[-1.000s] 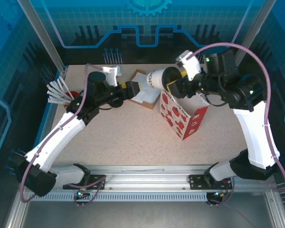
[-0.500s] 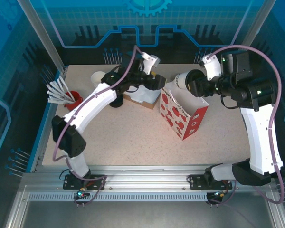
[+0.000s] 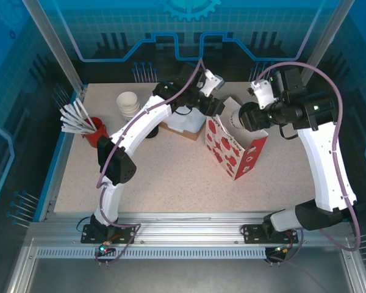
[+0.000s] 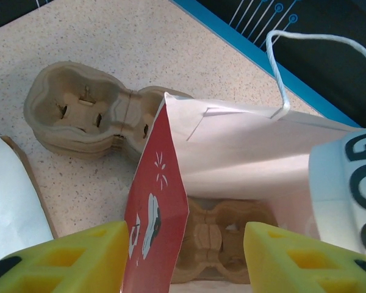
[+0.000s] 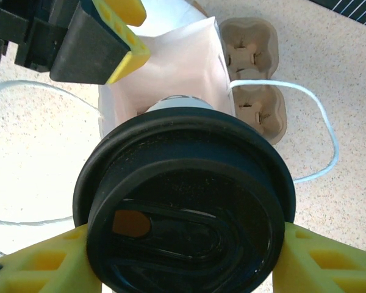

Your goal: Pack the takeout coffee

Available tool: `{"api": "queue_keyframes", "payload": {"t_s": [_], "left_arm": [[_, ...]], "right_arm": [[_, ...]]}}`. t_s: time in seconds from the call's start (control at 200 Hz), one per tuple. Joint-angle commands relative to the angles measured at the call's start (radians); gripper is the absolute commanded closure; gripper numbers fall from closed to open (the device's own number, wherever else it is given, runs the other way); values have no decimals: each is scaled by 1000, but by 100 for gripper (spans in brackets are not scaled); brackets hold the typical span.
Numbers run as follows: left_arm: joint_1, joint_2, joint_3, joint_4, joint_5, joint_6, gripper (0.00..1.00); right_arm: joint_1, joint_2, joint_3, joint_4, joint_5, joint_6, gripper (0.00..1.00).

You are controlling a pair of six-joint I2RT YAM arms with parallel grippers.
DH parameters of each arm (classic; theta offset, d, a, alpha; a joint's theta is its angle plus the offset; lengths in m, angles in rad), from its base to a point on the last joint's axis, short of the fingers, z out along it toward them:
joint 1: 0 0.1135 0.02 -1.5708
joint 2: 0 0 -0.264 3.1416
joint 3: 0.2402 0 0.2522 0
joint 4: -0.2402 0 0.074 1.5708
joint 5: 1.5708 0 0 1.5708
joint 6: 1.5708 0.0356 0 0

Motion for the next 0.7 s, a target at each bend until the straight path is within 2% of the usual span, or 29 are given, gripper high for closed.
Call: {"api": "queue_keyframes", "payload": {"t_s": [0.0,0.695], "left_arm": [[-3,14,50,-51,34,35,47],[-2,2,72,-56,23,34,41]], "right_arm": [[26,30,6,-54,33,-18,56],[77,205,33,-173,109,-23,56]]}}
